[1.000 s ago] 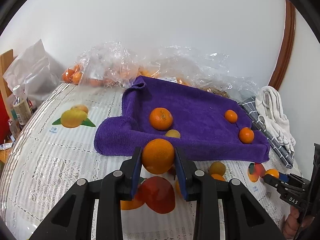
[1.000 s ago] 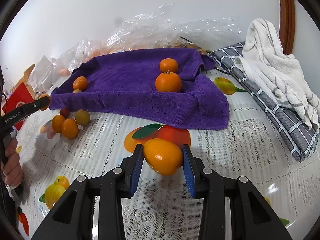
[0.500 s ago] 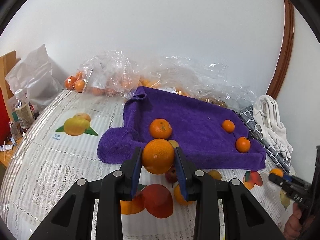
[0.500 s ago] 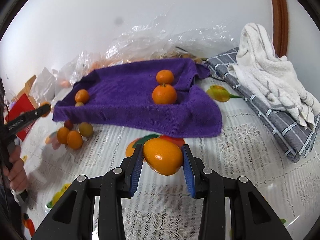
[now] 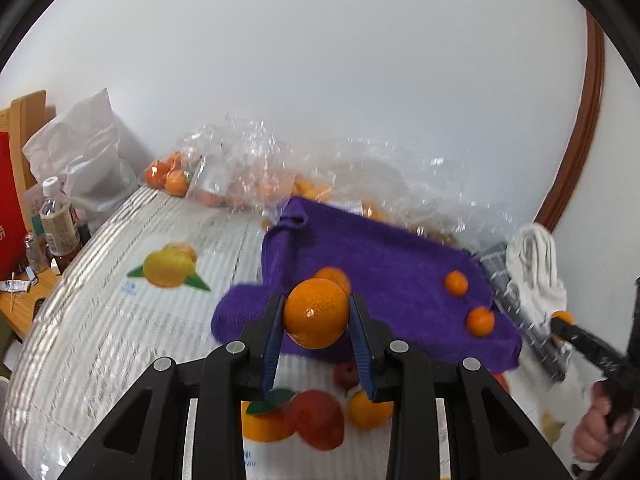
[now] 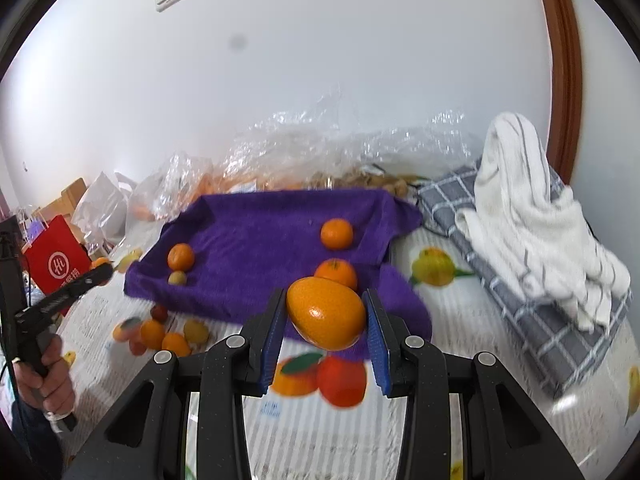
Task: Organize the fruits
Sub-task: 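Carry both held oranges up over the purple towel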
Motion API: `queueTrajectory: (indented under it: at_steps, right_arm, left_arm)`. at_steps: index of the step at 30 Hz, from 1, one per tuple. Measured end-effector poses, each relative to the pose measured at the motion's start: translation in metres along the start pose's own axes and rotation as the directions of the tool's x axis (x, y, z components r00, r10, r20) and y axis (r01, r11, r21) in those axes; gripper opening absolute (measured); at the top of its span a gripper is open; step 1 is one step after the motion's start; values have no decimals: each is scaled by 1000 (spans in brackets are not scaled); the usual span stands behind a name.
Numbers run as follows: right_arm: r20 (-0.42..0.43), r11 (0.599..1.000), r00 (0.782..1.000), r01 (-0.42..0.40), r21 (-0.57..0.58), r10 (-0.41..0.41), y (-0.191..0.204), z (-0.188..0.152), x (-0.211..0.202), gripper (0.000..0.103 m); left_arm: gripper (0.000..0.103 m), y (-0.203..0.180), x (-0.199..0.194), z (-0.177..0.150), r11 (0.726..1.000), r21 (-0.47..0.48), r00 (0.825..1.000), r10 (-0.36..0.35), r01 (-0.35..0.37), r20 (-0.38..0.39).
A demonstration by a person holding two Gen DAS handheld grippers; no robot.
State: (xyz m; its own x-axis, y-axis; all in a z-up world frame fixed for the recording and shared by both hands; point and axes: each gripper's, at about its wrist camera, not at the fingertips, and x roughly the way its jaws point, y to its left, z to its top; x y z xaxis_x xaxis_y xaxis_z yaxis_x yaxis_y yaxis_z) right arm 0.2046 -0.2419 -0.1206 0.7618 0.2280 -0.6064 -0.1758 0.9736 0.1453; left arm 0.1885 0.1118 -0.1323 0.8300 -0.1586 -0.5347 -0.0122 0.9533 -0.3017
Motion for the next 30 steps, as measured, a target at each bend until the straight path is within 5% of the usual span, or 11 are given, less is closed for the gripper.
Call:
queueTrajectory:
  at_steps: [12, 16, 21, 30]
  right_arm:
    - [-55, 1000, 998, -13, -20, 12, -20, 57, 82, 38]
    - [-130, 999, 992, -3, -34, -2, -23, 57, 120, 38]
    - [-196, 999, 981, 0, -42, -8, -24, 47, 145, 38]
    - [-230, 1000, 973, -19, 6, 20, -31, 43, 154, 38]
  left_arm:
    - [30, -2, 49, 24, 996, 41, 993, 88, -85, -81]
    - [30, -3, 63, 25, 998, 28, 989, 56, -53, -139]
    - [30, -14, 85, 19, 994, 59, 972, 104, -93, -210]
    - [31, -47, 101, 16, 997, 76, 964, -10, 32, -265]
